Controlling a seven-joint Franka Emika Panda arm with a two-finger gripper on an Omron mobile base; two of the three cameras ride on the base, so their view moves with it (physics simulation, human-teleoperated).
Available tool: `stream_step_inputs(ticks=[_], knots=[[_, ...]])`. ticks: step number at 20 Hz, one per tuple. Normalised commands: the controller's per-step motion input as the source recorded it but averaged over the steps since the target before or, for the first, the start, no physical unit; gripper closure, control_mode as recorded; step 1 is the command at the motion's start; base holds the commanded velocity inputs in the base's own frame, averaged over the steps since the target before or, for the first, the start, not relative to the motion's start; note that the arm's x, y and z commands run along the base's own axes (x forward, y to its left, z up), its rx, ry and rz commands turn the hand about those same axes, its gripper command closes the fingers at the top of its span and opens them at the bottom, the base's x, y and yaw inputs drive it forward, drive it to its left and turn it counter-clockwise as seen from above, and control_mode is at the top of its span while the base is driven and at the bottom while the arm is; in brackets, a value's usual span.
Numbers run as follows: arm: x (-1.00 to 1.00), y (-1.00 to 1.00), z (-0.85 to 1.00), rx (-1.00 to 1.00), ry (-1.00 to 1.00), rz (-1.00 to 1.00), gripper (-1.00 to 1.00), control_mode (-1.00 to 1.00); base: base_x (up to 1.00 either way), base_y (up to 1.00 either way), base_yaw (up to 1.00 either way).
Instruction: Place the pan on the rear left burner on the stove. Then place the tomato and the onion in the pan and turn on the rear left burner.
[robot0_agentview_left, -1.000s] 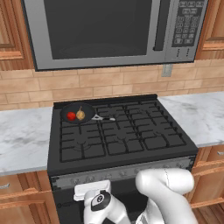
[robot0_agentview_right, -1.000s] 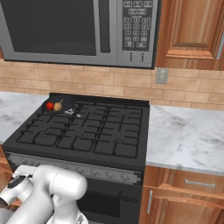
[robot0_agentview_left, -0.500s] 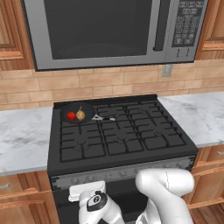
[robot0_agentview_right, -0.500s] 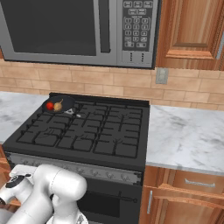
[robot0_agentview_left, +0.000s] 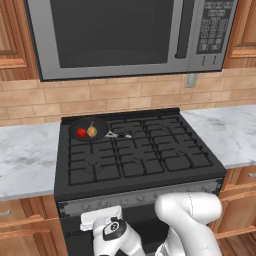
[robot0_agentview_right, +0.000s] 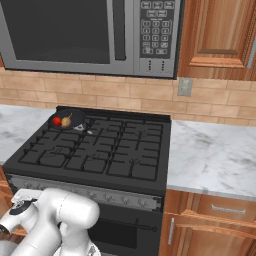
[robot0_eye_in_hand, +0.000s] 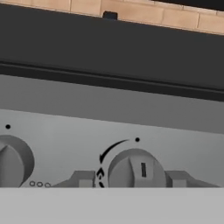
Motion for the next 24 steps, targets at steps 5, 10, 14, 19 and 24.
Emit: stream_step_inputs(ticks=[5,10,14,19,24], knots=[[0.0,0.16,0.0,-0.15,-0.04,0.0,1.0,-1.0,0.0,0.0,0.0],[0.0,0.16,0.01,-0.27,-0.07,0.0,1.0,-1.0,0.0,0.0,0.0],[0.0,0.12,0.08,-0.36,-0.05,0.0,1.0,-1.0,0.0,0.0,0.0],[0.0,0.13,0.11,-0.47,-0.01,0.0,1.0,-1.0,0.0,0.0,0.0],[0.0,0.21,0.2,-0.57,0.0,0.0,1.0,-1.0,0.0,0.0,0.0]])
